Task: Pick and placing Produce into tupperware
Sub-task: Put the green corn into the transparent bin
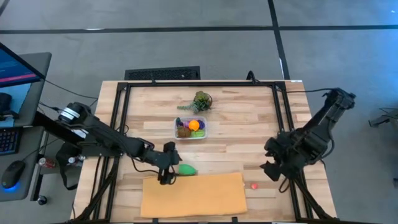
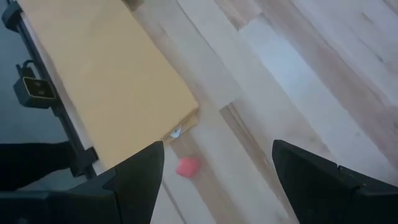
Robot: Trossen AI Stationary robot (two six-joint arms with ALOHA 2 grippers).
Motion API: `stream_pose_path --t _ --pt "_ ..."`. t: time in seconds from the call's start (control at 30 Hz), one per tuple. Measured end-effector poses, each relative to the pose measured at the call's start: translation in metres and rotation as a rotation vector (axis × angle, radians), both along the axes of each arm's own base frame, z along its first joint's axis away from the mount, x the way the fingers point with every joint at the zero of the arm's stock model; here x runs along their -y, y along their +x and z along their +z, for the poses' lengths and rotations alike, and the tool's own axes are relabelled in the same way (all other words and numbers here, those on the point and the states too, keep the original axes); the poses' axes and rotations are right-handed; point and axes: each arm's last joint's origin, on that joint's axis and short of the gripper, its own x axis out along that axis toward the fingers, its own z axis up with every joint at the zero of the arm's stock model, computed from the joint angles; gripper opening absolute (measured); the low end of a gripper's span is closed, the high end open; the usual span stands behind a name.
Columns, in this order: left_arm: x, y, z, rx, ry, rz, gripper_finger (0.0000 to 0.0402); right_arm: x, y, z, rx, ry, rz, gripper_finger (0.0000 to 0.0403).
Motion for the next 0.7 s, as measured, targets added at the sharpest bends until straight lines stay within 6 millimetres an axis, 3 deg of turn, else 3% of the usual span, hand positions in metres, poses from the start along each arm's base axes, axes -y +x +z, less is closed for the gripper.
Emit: stream_pose_path --t 0.27,0.43,0.7 --pt "0.007 0.017 -0.01 -0.022 0.069 -0.054 0.0332 -0.008 -0.015 -0.001 -0.024 0.02 -0.027 0.0291" --pt "0.008 0.02 -0.023 -0.066 0.084 -0.066 0.0332 -0.012 -0.02 -0.001 -0.003 0.026 -0.035 0.0291" --pt "0.007 0.021 -0.027 -0.075 0.09 -0.053 0.0332 -0.014 -0.026 -0.003 -0.009 0.003 -0.043 0.0291"
